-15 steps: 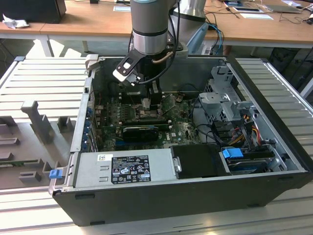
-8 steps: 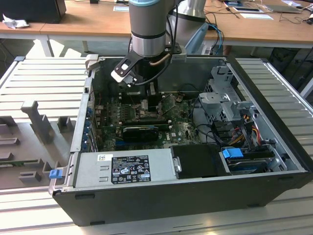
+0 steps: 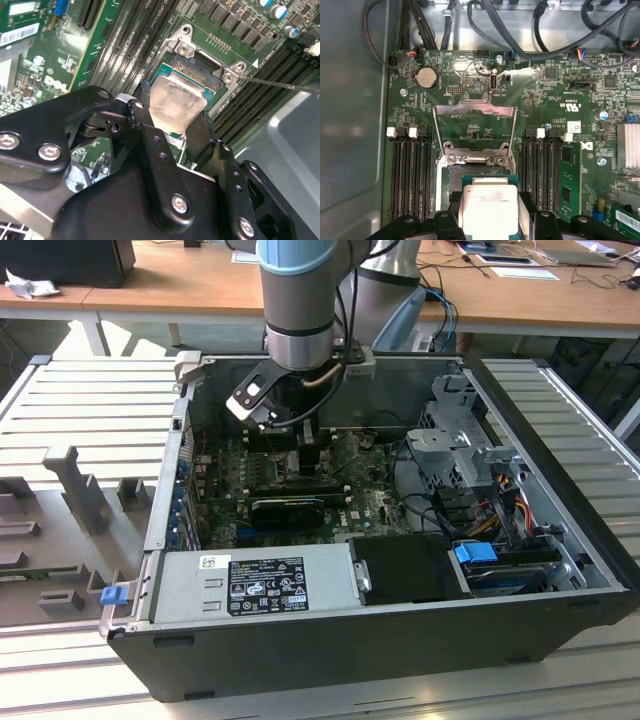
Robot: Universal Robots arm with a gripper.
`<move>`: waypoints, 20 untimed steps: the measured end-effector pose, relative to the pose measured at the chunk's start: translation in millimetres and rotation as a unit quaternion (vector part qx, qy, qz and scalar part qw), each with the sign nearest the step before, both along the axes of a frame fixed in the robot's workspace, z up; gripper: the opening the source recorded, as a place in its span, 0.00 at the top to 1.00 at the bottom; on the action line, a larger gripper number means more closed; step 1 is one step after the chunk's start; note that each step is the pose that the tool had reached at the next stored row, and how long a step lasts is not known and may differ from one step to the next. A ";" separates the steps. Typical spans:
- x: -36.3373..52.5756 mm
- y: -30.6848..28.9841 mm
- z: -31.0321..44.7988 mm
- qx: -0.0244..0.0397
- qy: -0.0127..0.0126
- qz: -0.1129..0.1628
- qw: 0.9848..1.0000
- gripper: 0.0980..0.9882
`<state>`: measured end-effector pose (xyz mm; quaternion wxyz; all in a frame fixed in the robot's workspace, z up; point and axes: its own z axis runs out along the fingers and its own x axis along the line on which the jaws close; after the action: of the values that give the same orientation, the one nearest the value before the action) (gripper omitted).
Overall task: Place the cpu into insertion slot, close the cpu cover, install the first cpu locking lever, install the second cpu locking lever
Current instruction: 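Place the cpu into insertion slot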
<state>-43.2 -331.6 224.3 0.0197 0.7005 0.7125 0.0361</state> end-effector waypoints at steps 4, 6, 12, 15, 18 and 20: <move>-1.0 5.5 -6.4 0.000 0.000 0.000 1.000 0.52; -1.0 7.1 -10.1 0.000 0.000 -0.005 1.000 0.52; -0.9 11.8 -17.9 0.000 0.000 -0.011 1.000 0.52; -0.8 12.2 -19.7 0.000 0.001 -0.014 1.000 0.52; -0.3 12.4 -21.8 0.000 0.001 -0.018 1.000 0.52; 0.0 12.4 -22.9 0.000 0.001 -0.019 1.000 0.52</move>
<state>-43.2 -319.2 201.4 0.0195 0.7137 0.6993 0.0348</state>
